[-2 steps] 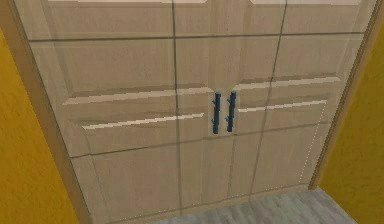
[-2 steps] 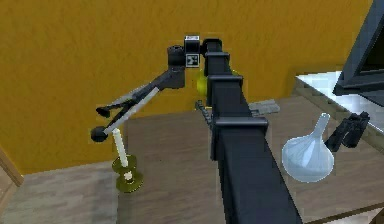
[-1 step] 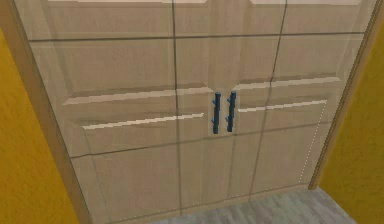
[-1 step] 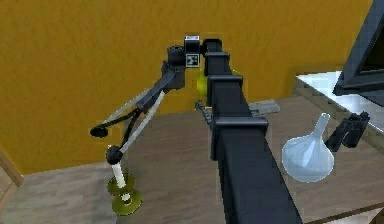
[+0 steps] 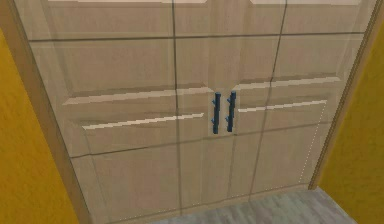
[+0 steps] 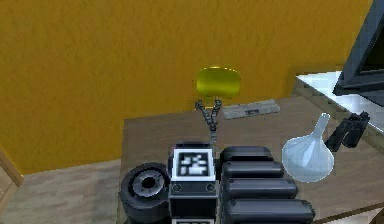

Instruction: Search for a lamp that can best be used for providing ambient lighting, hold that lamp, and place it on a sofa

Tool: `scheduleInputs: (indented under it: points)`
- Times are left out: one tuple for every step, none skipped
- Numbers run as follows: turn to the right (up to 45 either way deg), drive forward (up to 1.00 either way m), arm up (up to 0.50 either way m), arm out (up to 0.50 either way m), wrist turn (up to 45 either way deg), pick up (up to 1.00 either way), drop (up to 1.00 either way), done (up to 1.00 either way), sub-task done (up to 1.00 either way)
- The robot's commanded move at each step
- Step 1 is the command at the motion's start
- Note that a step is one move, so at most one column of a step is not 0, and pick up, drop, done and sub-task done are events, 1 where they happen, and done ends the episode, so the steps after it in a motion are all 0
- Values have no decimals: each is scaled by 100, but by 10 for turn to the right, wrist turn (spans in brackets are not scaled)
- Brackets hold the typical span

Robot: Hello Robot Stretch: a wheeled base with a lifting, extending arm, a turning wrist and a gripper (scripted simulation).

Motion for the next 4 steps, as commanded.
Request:
scheduleInputs:
  points:
    - [-450, 0, 0, 0, 0, 0, 0, 0, 0]
    - [-450, 0, 0, 0, 0, 0, 0, 0, 0]
    - [-60, 0, 0, 0, 0, 0, 0, 0, 0]
    - [0, 5, 0, 0, 0, 0, 0, 0, 0]
